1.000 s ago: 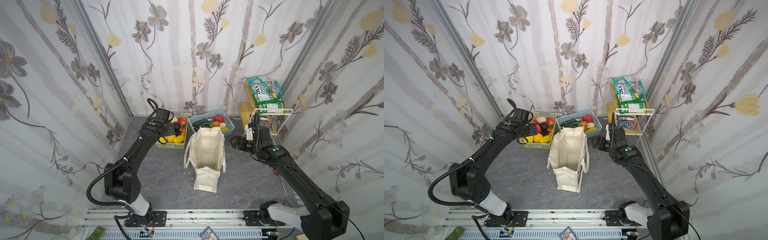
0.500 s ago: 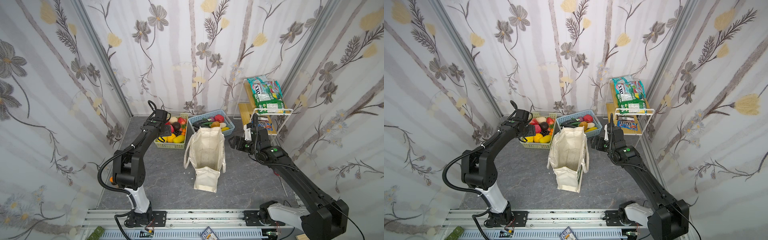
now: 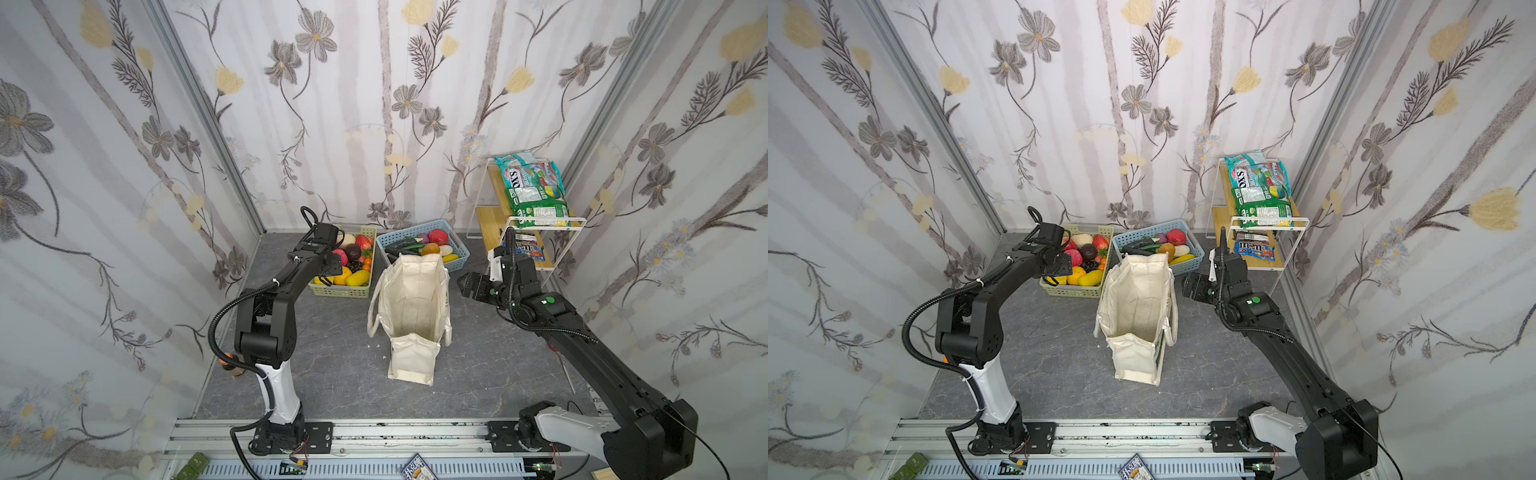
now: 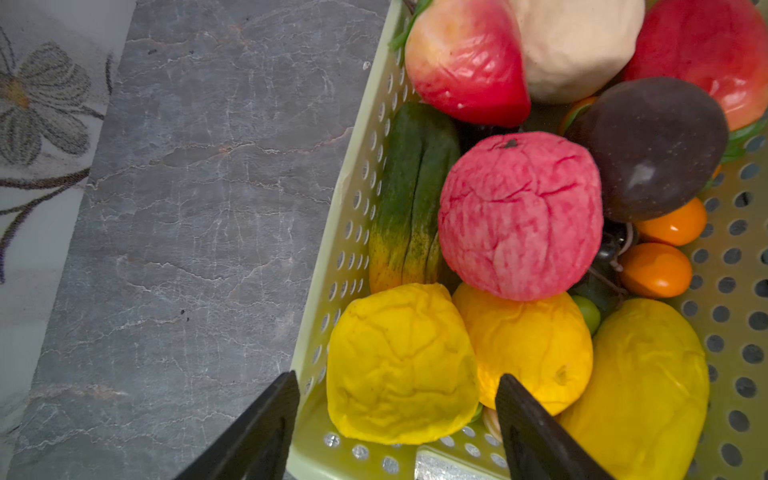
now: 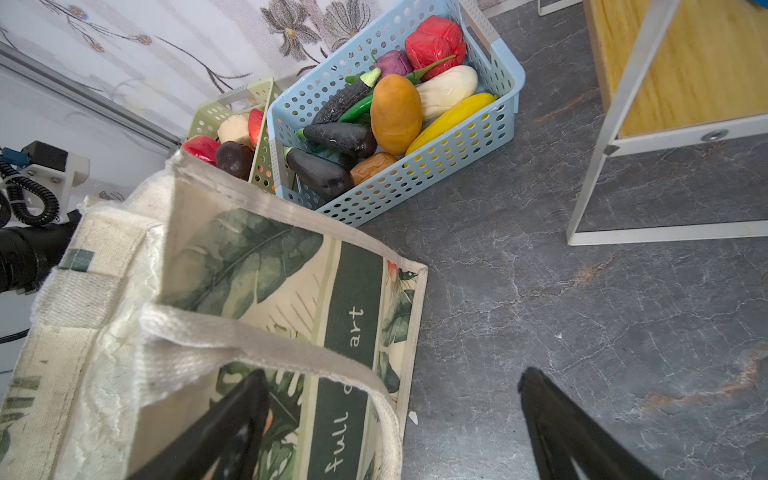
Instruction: Place the food into the grocery bag and tie it
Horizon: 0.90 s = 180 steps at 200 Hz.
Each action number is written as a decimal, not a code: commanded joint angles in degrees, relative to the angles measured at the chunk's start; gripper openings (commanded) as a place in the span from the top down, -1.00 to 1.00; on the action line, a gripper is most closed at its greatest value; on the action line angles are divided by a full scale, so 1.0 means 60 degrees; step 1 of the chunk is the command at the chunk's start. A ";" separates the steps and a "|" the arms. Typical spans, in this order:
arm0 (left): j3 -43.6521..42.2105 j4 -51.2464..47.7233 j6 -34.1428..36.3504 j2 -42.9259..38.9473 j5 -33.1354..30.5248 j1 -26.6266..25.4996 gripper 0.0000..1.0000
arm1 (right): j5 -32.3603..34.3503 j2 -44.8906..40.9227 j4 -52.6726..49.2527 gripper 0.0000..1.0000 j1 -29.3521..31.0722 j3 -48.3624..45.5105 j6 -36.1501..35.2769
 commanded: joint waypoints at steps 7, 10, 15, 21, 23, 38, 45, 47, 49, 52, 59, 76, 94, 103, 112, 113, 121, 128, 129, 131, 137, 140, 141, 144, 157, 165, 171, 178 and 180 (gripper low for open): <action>0.0001 0.0236 0.0100 0.0137 -0.0421 0.0005 -0.51 | 0.0110 0.0036 0.0467 -0.87 0.0031 -0.0027 0.0126; -0.0009 0.0262 0.0107 0.0146 -0.0420 0.0003 -0.51 | 0.0117 0.0036 0.0465 -0.87 0.0031 -0.0030 0.0121; -0.0040 0.0284 0.0122 0.0178 -0.0395 0.0003 -0.50 | 0.0114 0.0037 0.0467 -0.87 0.0037 -0.0035 0.0118; -0.0033 0.0294 0.0119 0.0214 -0.0366 0.0005 -0.49 | 0.0100 0.0047 0.0473 -0.87 0.0038 -0.0030 0.0132; -0.0043 0.0306 0.0122 0.0218 -0.0367 0.0011 -0.48 | 0.0111 0.0050 0.0480 -0.87 0.0043 -0.0026 0.0128; -0.0059 0.0347 0.0114 0.0280 -0.0305 0.0005 -0.46 | 0.0100 0.0073 0.0474 -0.87 0.0060 -0.0013 0.0133; -0.0101 0.0389 0.0106 0.0286 -0.0266 0.0003 -0.46 | 0.0113 0.0080 0.0471 -0.87 0.0072 0.0002 0.0145; -0.0111 0.0407 0.0108 0.0290 -0.0261 0.0003 -0.46 | 0.0110 0.0091 0.0464 -0.87 0.0074 0.0007 0.0143; -0.0117 0.0430 0.0108 0.0292 -0.0249 0.0007 -0.46 | 0.0113 0.0094 0.0459 -0.87 0.0074 0.0009 0.0153; -0.0139 0.0447 0.0108 0.0296 -0.0243 0.0004 -0.46 | 0.0114 0.0095 0.0466 -0.87 0.0075 0.0009 0.0149; -0.0163 0.0465 0.0108 0.0307 -0.0269 0.0003 -0.46 | 0.0113 0.0126 0.0471 -0.87 0.0088 0.0022 0.0162; -0.0185 0.0492 0.0133 0.0369 -0.0362 0.0003 -0.46 | 0.0115 0.0149 0.0476 -0.87 0.0118 0.0049 0.0186; -0.0200 0.0525 0.0196 0.0431 -0.0375 0.0003 -0.49 | 0.0114 0.0223 0.0453 -0.86 0.0159 0.0151 0.0189; -0.0207 0.0539 0.0211 0.0457 -0.0391 0.0004 -0.51 | 0.0127 0.0268 0.0424 -0.87 0.0175 0.0219 0.0178; -0.0247 0.0528 0.0211 0.0468 -0.0369 0.0003 -0.52 | 0.0136 0.0285 0.0423 -0.87 0.0197 0.0265 0.0178; -0.0257 0.0541 0.0211 0.0460 -0.0358 0.0003 -0.52 | 0.0140 0.0292 0.0423 -0.87 0.0202 0.0269 0.0174; -0.0314 0.0617 0.0185 0.0443 -0.0276 0.0003 -0.53 | 0.0147 0.0307 0.0438 -0.87 0.0221 0.0294 0.0184; -0.0378 0.0681 0.0142 0.0410 -0.0169 0.0003 -0.53 | 0.0144 0.0316 0.0438 -0.87 0.0230 0.0315 0.0186; -0.0388 0.0691 0.0140 0.0410 -0.0155 0.0003 -0.53 | 0.0144 0.0323 0.0438 -0.87 0.0233 0.0316 0.0186; -0.0403 0.0709 0.0116 0.0398 -0.0112 0.0010 -0.53 | 0.0143 0.0327 0.0438 -0.87 0.0235 0.0327 0.0186; -0.0437 0.0737 0.0074 0.0357 -0.0023 0.0003 -0.53 | 0.0147 0.0343 0.0438 -0.87 0.0249 0.0342 0.0182; -0.0441 0.0744 0.0045 0.0350 0.0012 0.0003 -0.53 | 0.0151 0.0356 0.0438 -0.87 0.0250 0.0346 0.0185; -0.0441 0.0744 0.0040 0.0343 0.0023 0.0003 -0.53 | 0.0155 0.0357 0.0438 -0.87 0.0258 0.0346 0.0178; -0.0445 0.0739 0.0017 0.0346 0.0020 0.0003 -0.53 | 0.0156 0.0371 0.0438 -0.87 0.0253 0.0357 0.0183; -0.0427 0.0730 -0.0009 0.0379 -0.0026 0.0002 -0.52 | 0.0173 0.0387 0.0450 -0.87 0.0301 0.0368 0.0187; -0.0391 0.0697 -0.0013 0.0434 -0.0093 -0.0007 -0.51 | 0.0173 0.0380 0.0467 -0.87 0.0320 0.0361 0.0197; -0.0358 0.0661 0.0005 0.0501 -0.0122 -0.0002 -0.51 | 0.0184 0.0388 0.0478 -0.87 0.0335 0.0346 0.0196; -0.0326 0.0631 0.0006 0.0565 -0.0169 -0.0011 -0.51 | 0.0183 0.0388 0.0485 -0.87 0.0338 0.0346 0.0189; -0.0325 0.0621 0.0006 0.0591 -0.0182 -0.0011 -0.51 | 0.0186 0.0388 0.0483 -0.87 0.0338 0.0346 0.0194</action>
